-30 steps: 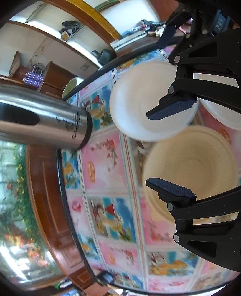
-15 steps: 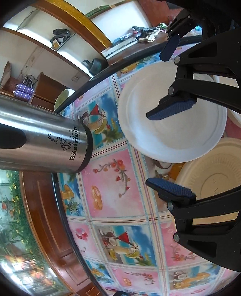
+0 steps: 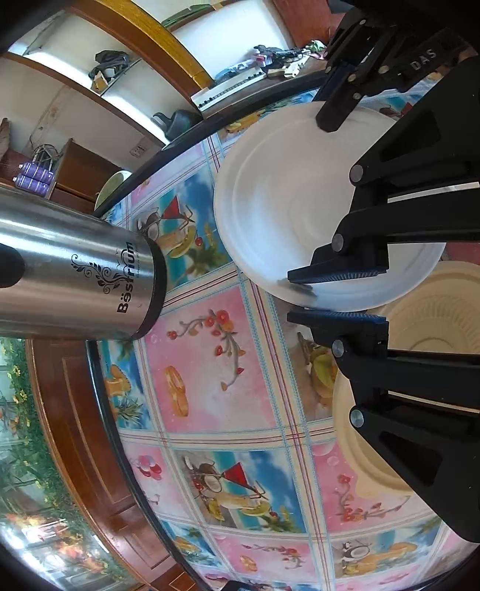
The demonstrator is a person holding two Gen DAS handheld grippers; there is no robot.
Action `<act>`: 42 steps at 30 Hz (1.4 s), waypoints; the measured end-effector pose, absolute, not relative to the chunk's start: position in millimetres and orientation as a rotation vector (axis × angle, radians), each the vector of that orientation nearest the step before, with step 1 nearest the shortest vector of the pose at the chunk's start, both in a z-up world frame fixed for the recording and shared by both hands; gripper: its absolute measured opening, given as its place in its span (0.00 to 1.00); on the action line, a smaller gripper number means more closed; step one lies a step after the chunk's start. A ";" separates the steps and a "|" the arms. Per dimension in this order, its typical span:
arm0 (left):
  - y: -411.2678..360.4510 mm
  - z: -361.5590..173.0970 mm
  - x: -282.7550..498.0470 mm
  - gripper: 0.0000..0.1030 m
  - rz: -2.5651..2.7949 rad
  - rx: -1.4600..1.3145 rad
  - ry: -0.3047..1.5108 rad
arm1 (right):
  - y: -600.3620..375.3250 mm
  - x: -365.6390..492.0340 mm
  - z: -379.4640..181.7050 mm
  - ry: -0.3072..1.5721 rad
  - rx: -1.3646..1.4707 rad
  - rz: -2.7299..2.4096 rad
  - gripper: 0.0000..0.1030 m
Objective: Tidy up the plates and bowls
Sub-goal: 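Carry the white plate with both tools toward the basin stack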
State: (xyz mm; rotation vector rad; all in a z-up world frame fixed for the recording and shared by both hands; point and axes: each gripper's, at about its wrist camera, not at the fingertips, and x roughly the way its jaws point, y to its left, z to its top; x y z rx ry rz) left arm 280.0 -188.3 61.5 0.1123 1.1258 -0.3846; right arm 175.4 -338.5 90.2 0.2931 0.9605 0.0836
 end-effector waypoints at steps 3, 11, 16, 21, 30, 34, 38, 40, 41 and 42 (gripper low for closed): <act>-186.8 66.2 278.1 0.12 -0.381 0.100 1.120 | -341.7 177.2 91.3 0.960 0.312 0.085 0.11; -177.0 97.2 272.2 0.12 -0.367 0.065 1.073 | -337.7 181.0 112.8 0.935 0.303 0.081 0.11; -162.2 113.3 264.3 0.12 -0.354 0.050 1.057 | -328.5 178.3 130.1 0.910 0.295 0.096 0.11; -140.3 124.8 244.7 0.13 -0.338 0.033 1.046 | -311.3 167.1 147.6 0.893 0.276 0.129 0.11; -80.7 122.4 184.2 0.13 -0.267 0.008 1.038 | -264.5 130.1 149.3 0.905 0.244 0.212 0.11; -51.1 118.1 151.4 0.13 -0.225 -0.004 1.022 | -235.6 107.0 144.8 0.926 0.208 0.247 0.11; -31.9 111.9 128.0 0.13 -0.204 -0.020 1.031 | -214.7 84.2 140.5 0.936 0.197 0.280 0.11; -24.1 107.8 113.9 0.13 -0.194 -0.019 1.035 | -208.6 76.1 137.8 0.942 0.200 0.292 0.11; -22.1 106.9 108.9 0.13 -0.191 -0.018 1.033 | -204.6 71.8 135.5 0.947 0.198 0.294 0.11; -18.9 105.7 101.2 0.13 -0.185 -0.016 1.029 | -202.4 68.6 134.3 0.949 0.195 0.296 0.11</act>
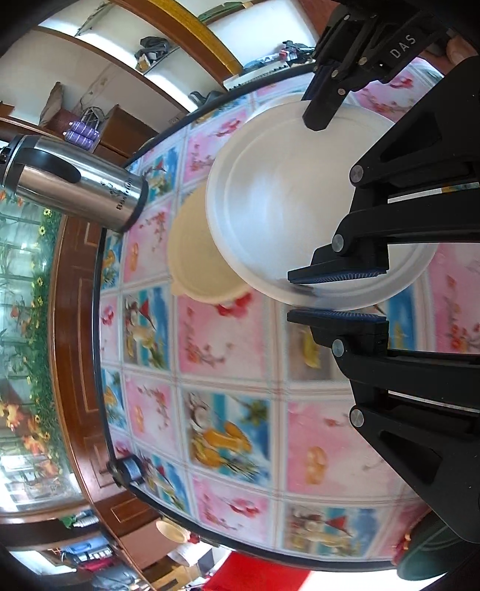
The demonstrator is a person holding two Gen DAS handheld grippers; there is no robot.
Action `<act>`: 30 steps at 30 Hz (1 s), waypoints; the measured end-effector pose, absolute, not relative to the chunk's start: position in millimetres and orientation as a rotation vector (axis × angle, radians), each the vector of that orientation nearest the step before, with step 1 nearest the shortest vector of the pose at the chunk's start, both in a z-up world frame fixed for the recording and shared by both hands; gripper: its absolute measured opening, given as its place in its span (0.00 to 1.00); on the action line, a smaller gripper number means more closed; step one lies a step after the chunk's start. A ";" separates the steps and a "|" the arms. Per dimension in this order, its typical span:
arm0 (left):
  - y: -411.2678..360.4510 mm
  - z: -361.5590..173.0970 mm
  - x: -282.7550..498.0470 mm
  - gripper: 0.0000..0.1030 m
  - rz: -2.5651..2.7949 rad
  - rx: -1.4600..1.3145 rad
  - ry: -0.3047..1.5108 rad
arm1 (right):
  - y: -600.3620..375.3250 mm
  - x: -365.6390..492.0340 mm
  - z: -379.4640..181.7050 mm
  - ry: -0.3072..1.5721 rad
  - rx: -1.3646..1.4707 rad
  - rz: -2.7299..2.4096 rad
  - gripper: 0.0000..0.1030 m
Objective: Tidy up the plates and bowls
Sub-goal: 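Carry the white plate with both tools toward the basin stack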
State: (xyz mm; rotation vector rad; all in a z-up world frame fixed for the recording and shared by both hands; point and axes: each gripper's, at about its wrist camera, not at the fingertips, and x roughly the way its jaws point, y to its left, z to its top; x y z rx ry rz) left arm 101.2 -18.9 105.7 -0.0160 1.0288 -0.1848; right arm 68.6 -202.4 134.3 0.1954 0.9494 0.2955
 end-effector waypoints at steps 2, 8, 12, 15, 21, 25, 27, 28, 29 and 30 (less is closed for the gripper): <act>-13.2 104.4 89.8 0.13 -0.185 -0.023 1.025 | -197.3 60.1 131.2 0.953 0.195 0.300 0.11; 1.9 96.9 60.9 0.13 -0.189 -0.043 1.026 | -183.6 39.6 120.8 0.968 0.181 0.299 0.11; 13.7 98.8 46.0 0.13 -0.192 -0.065 1.020 | -174.5 27.5 121.0 0.971 0.167 0.305 0.11; 24.2 105.9 34.7 0.13 -0.187 -0.077 1.005 | -164.8 19.0 125.1 0.966 0.148 0.313 0.11; 48.8 115.8 12.2 0.13 -0.170 -0.094 0.980 | -142.5 7.8 138.9 0.941 0.121 0.339 0.11; 72.1 125.8 -2.0 0.13 -0.157 -0.113 0.957 | -126.0 1.7 147.6 0.926 0.101 0.360 0.11; 82.2 131.3 -8.6 0.13 -0.149 -0.121 0.947 | -115.8 0.0 152.4 0.920 0.087 0.375 0.11; 88.3 134.9 -12.1 0.13 -0.144 -0.125 0.940 | -110.1 -1.1 154.7 0.918 0.079 0.383 0.11; 94.8 138.8 -15.5 0.13 -0.138 -0.130 0.932 | -103.4 -2.0 157.7 0.914 0.073 0.395 0.11; 102.8 143.4 -20.0 0.13 -0.131 -0.136 0.925 | -99.1 -3.1 159.6 0.911 0.071 0.404 0.11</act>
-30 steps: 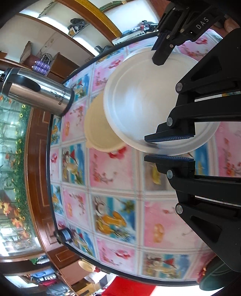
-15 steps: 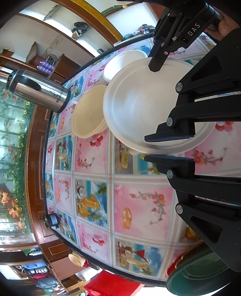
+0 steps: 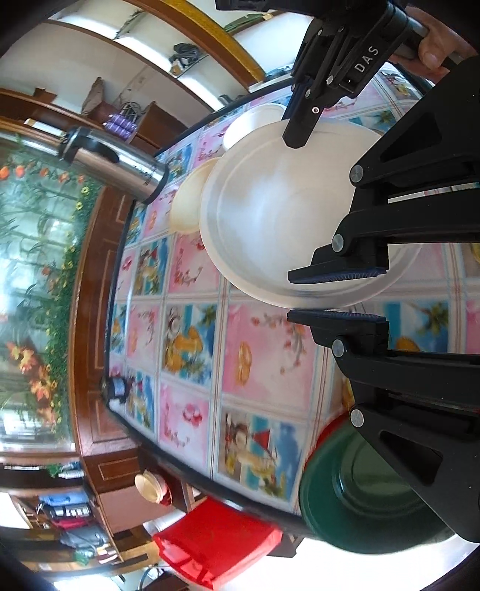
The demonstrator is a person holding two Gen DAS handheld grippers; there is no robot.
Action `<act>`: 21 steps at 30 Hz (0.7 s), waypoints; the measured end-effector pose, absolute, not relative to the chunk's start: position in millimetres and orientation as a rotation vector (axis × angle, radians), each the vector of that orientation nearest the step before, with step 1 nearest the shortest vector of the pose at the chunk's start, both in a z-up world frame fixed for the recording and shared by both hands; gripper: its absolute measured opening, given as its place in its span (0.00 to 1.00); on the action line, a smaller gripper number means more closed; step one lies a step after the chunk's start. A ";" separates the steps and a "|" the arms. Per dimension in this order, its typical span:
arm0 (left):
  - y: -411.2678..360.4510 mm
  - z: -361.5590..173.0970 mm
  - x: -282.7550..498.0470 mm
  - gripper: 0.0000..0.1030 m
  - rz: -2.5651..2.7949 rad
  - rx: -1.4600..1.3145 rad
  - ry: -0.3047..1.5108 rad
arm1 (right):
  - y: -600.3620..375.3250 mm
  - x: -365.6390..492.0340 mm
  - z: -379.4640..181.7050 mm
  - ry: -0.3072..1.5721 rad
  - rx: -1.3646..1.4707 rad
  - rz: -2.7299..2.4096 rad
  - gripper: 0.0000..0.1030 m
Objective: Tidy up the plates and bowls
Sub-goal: 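Carry the white plate with both tools toward the basin stack, then lower the white plate into the green basin and open both tools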
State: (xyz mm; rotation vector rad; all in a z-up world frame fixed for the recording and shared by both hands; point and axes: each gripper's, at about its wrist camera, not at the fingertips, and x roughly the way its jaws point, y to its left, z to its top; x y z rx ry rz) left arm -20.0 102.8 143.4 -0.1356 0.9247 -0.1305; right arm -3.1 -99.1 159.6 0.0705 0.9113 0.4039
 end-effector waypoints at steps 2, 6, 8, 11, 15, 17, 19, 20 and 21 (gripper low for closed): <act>113.9 149.5 -26.9 0.13 -0.120 -0.141 0.915 | -88.2 -3.4 163.8 0.906 0.063 0.426 0.11; 142.7 160.5 -43.8 0.13 -0.084 -0.152 0.896 | -59.3 -4.8 174.3 0.891 0.045 0.483 0.11; 158.4 164.8 -54.7 0.13 -0.064 -0.157 0.884 | -46.1 -5.8 176.0 0.887 0.034 0.507 0.12; 181.5 169.8 -70.0 0.13 -0.027 -0.161 0.869 | -21.4 -8.1 176.5 0.888 0.011 0.554 0.13; 206.6 166.4 -83.8 0.13 0.019 -0.166 0.870 | 13.8 -12.4 174.4 0.895 -0.033 0.609 0.14; 218.5 162.8 -90.2 0.13 0.044 -0.171 0.872 | 28.8 -14.0 172.9 0.898 -0.047 0.630 0.14; 231.4 156.8 -95.9 0.13 0.068 -0.183 0.876 | 42.2 -15.1 170.2 0.904 -0.060 0.650 0.14; 236.0 154.1 -98.1 0.13 0.077 -0.187 0.878 | 50.9 -16.1 167.5 0.909 -0.070 0.664 0.14; 241.7 150.8 -100.4 0.13 0.088 -0.190 0.881 | 55.3 -16.9 166.1 0.913 -0.077 0.672 0.14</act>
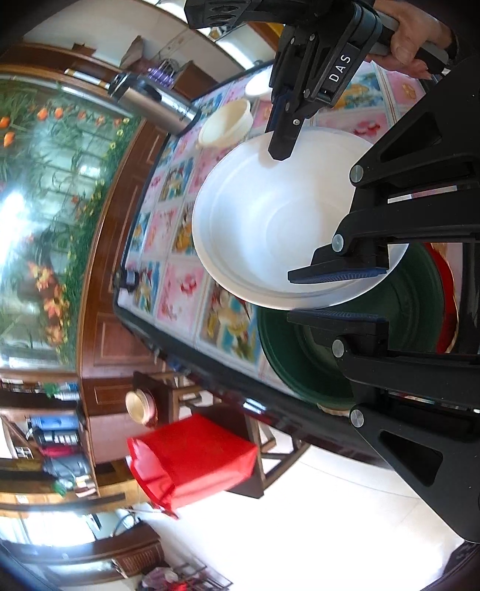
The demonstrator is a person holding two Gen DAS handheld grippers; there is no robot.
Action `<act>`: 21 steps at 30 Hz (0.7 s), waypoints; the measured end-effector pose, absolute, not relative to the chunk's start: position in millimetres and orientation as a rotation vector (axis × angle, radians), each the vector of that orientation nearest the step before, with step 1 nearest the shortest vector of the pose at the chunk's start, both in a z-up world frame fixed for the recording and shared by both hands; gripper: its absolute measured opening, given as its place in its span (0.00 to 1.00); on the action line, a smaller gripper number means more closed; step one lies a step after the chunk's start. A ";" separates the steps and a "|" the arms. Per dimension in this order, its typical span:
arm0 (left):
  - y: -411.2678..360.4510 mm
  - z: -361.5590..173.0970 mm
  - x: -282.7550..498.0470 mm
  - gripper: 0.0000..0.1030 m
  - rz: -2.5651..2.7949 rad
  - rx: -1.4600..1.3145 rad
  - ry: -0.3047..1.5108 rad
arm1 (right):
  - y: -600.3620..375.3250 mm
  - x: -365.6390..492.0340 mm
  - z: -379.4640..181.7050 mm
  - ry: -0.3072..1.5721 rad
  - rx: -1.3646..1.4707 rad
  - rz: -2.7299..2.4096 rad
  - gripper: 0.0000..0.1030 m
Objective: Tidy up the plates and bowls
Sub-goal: 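Lower the white plate into the green basin and open both tools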
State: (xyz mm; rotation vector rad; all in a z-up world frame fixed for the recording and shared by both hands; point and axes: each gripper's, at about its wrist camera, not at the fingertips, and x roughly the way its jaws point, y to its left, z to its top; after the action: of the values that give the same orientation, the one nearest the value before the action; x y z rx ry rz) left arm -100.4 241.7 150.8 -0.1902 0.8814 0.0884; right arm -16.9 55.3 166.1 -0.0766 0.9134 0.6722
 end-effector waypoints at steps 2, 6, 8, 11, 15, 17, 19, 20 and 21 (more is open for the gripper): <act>251.0 144.2 -105.8 0.13 0.107 -0.190 0.887 | 68.3 -18.9 160.8 0.928 -0.098 0.690 0.14; 265.9 129.7 -113.1 0.13 0.136 -0.196 0.902 | 91.4 -23.5 149.5 0.955 -0.140 0.718 0.14; 273.0 121.9 -117.2 0.13 0.151 -0.199 0.910 | 101.3 -26.0 143.1 0.967 -0.162 0.725 0.14; 279.9 112.3 -120.3 0.13 0.161 -0.203 0.920 | 113.3 -30.4 133.1 0.985 -0.196 0.733 0.14; 282.7 100.3 -119.3 0.13 0.166 -0.205 0.935 | 122.9 -34.5 120.3 1.008 -0.246 0.727 0.14; 281.7 94.8 -117.7 0.13 0.167 -0.197 0.941 | 123.6 -35.1 115.4 1.019 -0.250 0.723 0.14; 279.6 92.3 -117.1 0.13 0.175 -0.184 0.932 | 124.7 -35.1 112.3 1.025 -0.257 0.715 0.14; 278.4 92.4 -116.2 0.13 0.179 -0.180 0.932 | 124.9 -36.0 113.1 1.019 -0.259 0.710 0.14; 277.9 91.7 -115.6 0.13 0.181 -0.180 0.933 | 125.6 -36.7 113.8 1.017 -0.266 0.706 0.14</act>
State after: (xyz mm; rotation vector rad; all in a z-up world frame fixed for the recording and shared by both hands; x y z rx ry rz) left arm -115.6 277.9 91.7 -0.1803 0.9326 0.1812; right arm -36.7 125.6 113.8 -0.2661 1.0172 0.7056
